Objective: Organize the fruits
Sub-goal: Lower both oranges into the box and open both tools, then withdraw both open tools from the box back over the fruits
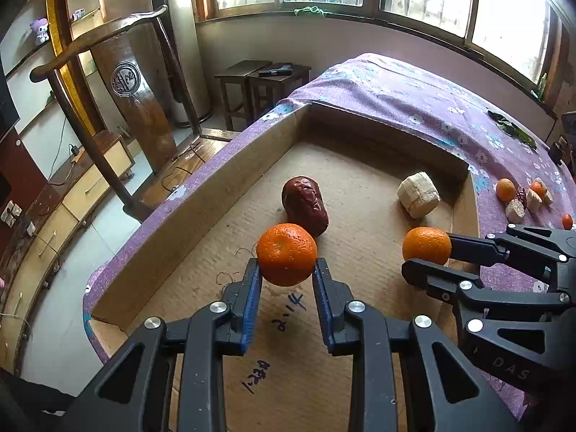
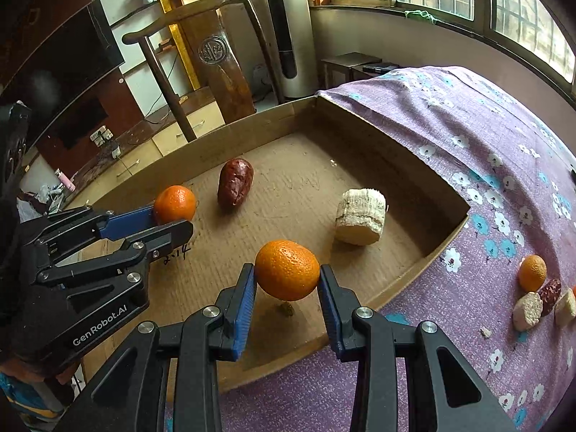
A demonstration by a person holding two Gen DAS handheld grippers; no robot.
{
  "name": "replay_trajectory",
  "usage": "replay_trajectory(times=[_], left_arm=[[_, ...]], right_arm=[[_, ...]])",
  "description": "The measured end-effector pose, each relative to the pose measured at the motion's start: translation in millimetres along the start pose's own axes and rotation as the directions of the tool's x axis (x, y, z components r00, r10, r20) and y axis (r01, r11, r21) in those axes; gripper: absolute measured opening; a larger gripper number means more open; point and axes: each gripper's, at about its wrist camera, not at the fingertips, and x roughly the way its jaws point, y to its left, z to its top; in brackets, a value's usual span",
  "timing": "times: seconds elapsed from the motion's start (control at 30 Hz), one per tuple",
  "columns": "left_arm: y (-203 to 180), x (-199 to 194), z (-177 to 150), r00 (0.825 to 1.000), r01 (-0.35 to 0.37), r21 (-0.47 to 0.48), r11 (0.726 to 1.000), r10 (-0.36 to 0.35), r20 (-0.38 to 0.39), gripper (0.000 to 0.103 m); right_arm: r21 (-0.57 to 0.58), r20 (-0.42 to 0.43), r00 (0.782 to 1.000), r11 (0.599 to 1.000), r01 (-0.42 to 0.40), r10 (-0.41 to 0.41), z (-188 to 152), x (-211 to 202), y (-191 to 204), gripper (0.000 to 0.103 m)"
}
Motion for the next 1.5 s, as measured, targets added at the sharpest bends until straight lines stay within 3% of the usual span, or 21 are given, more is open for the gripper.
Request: replay_trajectory(times=[0.23,0.37,0.5,0.6,0.67,0.77,1.03,1.2,1.5], left_arm=[[1,0,1,1.000,-0.012,-0.018,1.000,0.012,-0.006,0.031],[2,-4,0,1.000,-0.023,-0.030,0.999,0.023,0.017,0.061],[1,-15,2,0.998,-0.034,-0.043,0.998,0.037,0.052,0.075],[-5,-24,2,0.997,-0.023,-0.038,0.999,0.026,0.074,0.076],[-14,-30,3,0.996,-0.010,-0.028,1.000,0.012,0.089,0.078],[-30,-39,3,0.994,0.017,-0.009,1.000,-0.016,0.111,0.082],[-82,-49,4,0.987,0.098,0.066,0.993,-0.105,0.125,0.083],[-115,-51,3,0.981,0.136,0.106,0.985,-0.148,0.122,0.083],[-169,-49,0,0.974,0.181,0.183,0.966,-0.202,0.105,0.084]], right_arm=[[-0.027,-0.007,1.000,0.999,0.018,-0.019,4,4,8,0.041],[-0.010,0.017,1.000,1.000,0.012,-0.012,2,-8,7,0.048],[0.023,0.070,0.998,1.000,0.004,-0.006,-6,-32,-3,0.052],[0.053,0.108,0.994,0.998,0.022,-0.028,-14,-51,-13,0.055],[0.077,0.130,0.990,0.996,0.035,-0.045,-22,-65,-22,0.064],[0.119,0.150,0.986,0.991,0.061,-0.078,-34,-82,-38,0.065],[0.224,0.158,0.972,0.965,0.135,-0.172,-71,-119,-79,0.067],[0.304,0.167,0.960,0.938,0.168,-0.226,-95,-140,-104,0.075],[0.381,0.117,0.949,0.895,0.230,-0.293,-131,-156,-138,0.078]])
